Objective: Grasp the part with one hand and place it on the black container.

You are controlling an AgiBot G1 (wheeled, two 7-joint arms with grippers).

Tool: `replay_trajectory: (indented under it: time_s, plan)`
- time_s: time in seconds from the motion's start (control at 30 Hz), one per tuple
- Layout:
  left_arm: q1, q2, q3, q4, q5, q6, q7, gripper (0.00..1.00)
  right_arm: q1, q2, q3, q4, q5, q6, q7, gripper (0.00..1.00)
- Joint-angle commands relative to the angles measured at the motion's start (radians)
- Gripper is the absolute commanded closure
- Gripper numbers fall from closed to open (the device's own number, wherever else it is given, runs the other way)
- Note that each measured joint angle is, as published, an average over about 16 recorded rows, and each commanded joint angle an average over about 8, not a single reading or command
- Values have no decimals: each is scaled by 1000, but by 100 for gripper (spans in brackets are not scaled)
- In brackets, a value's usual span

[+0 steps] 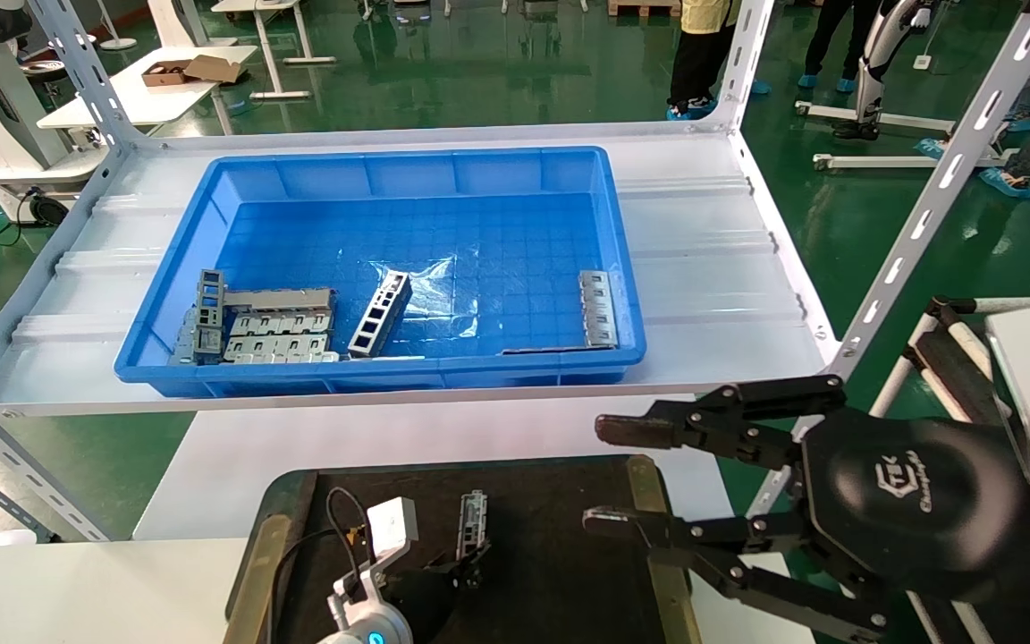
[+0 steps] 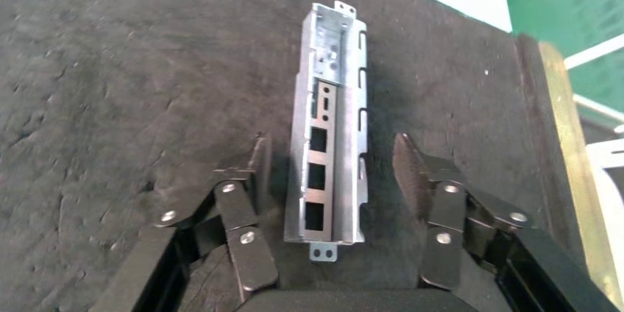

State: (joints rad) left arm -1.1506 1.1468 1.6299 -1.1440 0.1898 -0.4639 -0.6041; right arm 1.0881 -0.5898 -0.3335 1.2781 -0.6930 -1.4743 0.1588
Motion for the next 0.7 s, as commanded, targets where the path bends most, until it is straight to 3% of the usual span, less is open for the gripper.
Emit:
replay_trajectory:
  time_s: [0.03,0.4,0.7]
  plan:
    - [-28,-18,34,-41,-51,-25,36,0,0,0,0,0,0,0,0,0]
    - [-26,-146,-52,-187,99,51,7,0,0,0,0,0,0,0,0,0]
    - [9,-253,-164,-210,279,313,5,0,0,0,-1,0,0,0,0,0]
